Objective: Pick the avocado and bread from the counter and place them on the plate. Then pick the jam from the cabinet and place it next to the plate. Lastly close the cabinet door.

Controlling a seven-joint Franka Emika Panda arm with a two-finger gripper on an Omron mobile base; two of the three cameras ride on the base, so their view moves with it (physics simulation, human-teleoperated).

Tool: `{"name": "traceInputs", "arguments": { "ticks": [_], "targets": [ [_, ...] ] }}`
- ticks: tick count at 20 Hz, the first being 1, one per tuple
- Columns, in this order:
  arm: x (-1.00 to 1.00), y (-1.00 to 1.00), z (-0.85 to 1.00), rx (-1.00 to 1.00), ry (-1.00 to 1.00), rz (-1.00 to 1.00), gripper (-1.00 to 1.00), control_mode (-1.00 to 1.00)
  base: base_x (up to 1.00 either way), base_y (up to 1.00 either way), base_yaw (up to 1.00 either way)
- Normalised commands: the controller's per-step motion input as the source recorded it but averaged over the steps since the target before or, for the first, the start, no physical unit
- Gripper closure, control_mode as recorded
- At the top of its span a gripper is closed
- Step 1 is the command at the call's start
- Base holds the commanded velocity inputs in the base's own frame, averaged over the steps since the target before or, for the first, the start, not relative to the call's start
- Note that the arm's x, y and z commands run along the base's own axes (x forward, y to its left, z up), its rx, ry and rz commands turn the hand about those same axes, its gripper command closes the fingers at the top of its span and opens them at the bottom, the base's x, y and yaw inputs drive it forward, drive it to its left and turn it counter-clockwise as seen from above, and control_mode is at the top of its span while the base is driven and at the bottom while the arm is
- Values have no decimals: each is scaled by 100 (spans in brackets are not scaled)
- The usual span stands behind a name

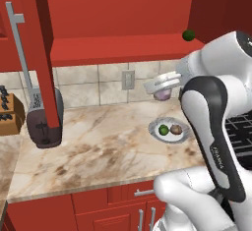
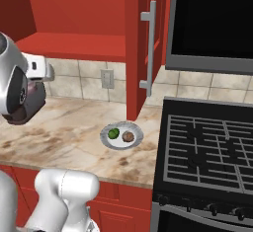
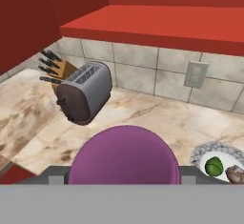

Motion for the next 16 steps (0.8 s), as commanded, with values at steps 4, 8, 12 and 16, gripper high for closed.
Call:
{"name": "traceInputs", "arguments": {
  "ticks": [4,8,12,16],
  "targets": [
    [-100,0,-10,-7,5,2,100,-100,0,0,0],
    [-97,-2,-39,-8,5,2,100,-100,0,0,0],
    [-40,-3,-55,-7,1,0,100,-100,0,0,0],
    [9,-5,-54,-1,0,0,100,-100,0,0,0]
  ]
}}
